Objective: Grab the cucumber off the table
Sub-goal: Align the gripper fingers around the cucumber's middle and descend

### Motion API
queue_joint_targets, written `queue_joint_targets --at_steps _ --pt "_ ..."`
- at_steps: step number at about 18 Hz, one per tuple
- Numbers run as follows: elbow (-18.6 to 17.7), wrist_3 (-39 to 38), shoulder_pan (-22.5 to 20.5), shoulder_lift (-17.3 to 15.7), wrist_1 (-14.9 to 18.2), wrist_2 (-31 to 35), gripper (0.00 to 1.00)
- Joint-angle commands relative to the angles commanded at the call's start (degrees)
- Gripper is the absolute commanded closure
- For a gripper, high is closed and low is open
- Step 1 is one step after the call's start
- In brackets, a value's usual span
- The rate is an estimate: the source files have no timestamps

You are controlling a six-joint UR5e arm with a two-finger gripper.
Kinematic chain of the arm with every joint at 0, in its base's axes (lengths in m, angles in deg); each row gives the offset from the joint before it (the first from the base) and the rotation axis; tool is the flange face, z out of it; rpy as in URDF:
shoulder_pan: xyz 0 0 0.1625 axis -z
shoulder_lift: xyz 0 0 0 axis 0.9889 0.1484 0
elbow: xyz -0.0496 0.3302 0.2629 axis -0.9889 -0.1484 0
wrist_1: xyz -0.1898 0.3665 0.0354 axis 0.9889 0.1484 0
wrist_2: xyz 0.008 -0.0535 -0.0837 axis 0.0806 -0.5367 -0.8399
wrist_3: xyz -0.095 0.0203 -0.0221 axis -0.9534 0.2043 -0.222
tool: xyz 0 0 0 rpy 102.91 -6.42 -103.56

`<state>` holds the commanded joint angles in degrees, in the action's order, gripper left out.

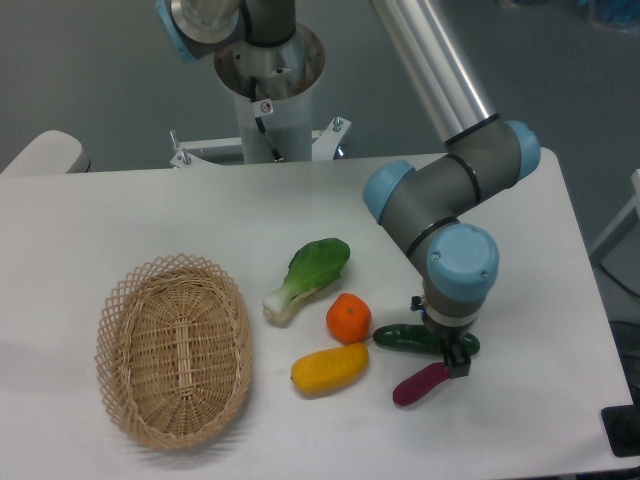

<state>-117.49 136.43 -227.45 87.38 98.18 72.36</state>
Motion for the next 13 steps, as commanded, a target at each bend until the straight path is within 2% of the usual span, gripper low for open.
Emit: queue_joint_targets --at_steps 3,8,11,13 --pt "-1.6 -0.1 0.2 0.0 -2.4 0.1 0.0" --pt "-2.6 -0.1 1.1 -0.2 -2.4 0.1 0.0" --pt "-2.9 -0.1 1.7 0.0 -2.5 0.1 0.11" --pt "-2.9 -0.1 1.7 0.2 -2.6 0.1 0.14"
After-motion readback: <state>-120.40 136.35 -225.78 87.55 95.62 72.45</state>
